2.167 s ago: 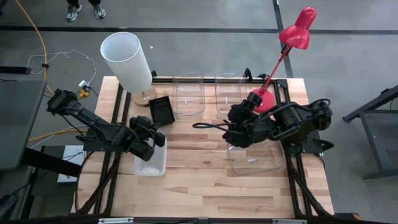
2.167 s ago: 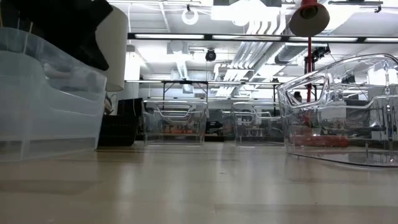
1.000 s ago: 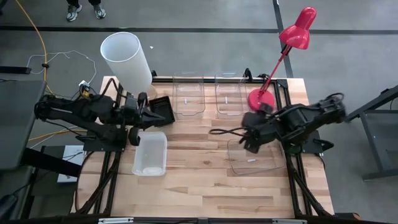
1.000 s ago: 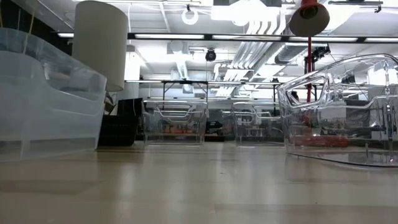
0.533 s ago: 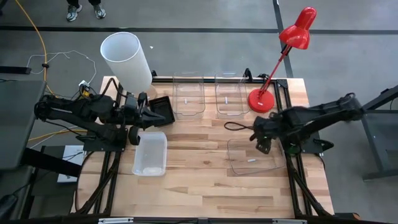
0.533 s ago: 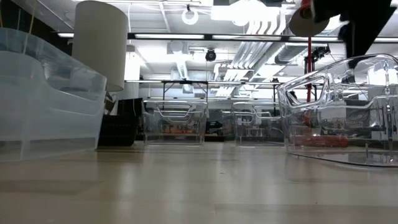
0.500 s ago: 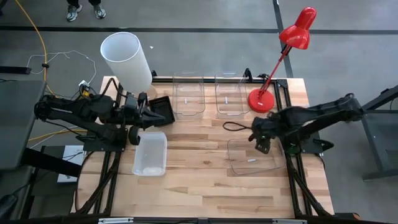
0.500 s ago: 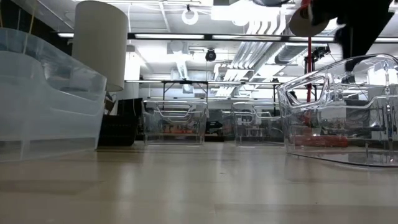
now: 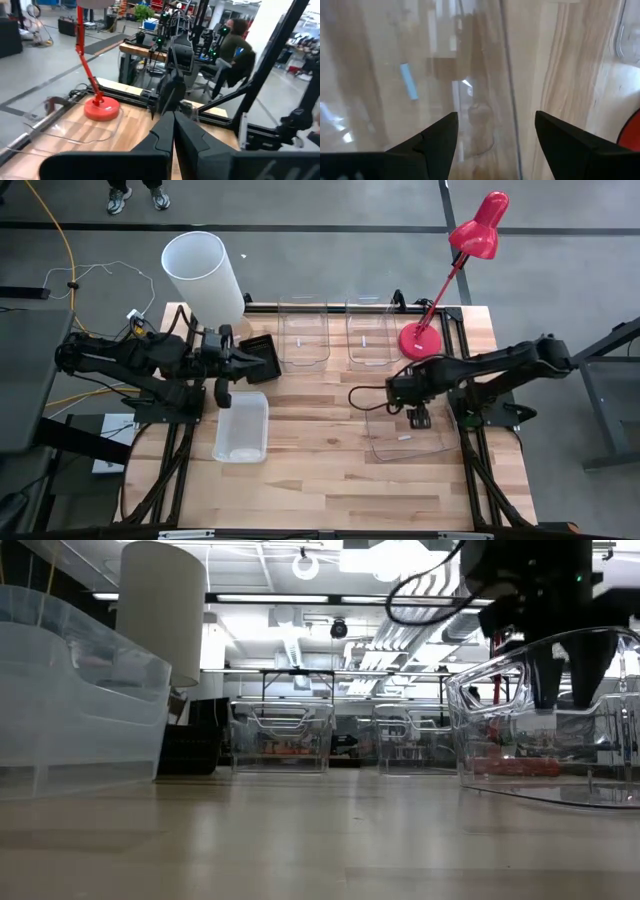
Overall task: Stack baskets by color
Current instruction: Stack the bottom transparent bin on the top right transparent bin
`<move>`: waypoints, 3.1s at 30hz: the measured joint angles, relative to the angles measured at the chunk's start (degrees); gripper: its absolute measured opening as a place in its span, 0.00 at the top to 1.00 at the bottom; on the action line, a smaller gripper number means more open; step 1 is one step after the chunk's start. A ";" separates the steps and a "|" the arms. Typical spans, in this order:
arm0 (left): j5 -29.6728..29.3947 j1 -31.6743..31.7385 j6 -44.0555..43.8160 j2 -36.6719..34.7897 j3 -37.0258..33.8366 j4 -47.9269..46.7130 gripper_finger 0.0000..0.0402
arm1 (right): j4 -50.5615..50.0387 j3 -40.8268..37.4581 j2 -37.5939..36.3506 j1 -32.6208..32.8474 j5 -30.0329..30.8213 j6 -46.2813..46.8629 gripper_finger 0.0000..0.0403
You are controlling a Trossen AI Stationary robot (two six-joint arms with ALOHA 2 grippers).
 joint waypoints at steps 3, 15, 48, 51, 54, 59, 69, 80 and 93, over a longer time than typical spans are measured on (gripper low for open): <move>-1.40 0.02 1.50 0.00 0.00 -0.27 1.00 | 1.70 -1.32 2.29 -0.41 1.02 0.48 0.37; -2.93 0.02 3.69 0.02 0.00 -1.79 1.00 | 8.13 -1.93 12.14 -0.47 1.41 -4.35 0.43; -9.56 0.02 -0.88 0.02 0.00 -1.52 1.00 | 49.12 -1.80 -16.13 -9.14 -15.29 36.59 1.00; -9.56 0.02 -0.88 0.02 0.00 -1.52 1.00 | 54.09 0.03 -16.67 -13.63 -7.09 39.85 1.00; -9.50 0.02 -0.87 0.02 0.00 -1.52 1.00 | 46.02 4.64 -15.48 -18.41 0.47 39.86 1.00; -8.34 0.02 -0.86 0.02 0.00 -1.54 1.00 | 26.96 17.49 -8.46 -23.72 7.44 35.51 1.00; -8.21 0.02 -0.86 0.02 0.00 -1.52 1.00 | 3.15 33.63 8.69 -35.22 9.61 25.87 1.00; -7.65 0.00 -0.86 0.02 0.00 -1.52 1.00 | -0.64 33.63 9.84 -46.58 3.54 30.38 1.00; -7.68 0.00 2.18 0.02 0.00 -1.52 1.00 | 2.11 25.49 9.93 -48.37 -3.88 39.45 1.00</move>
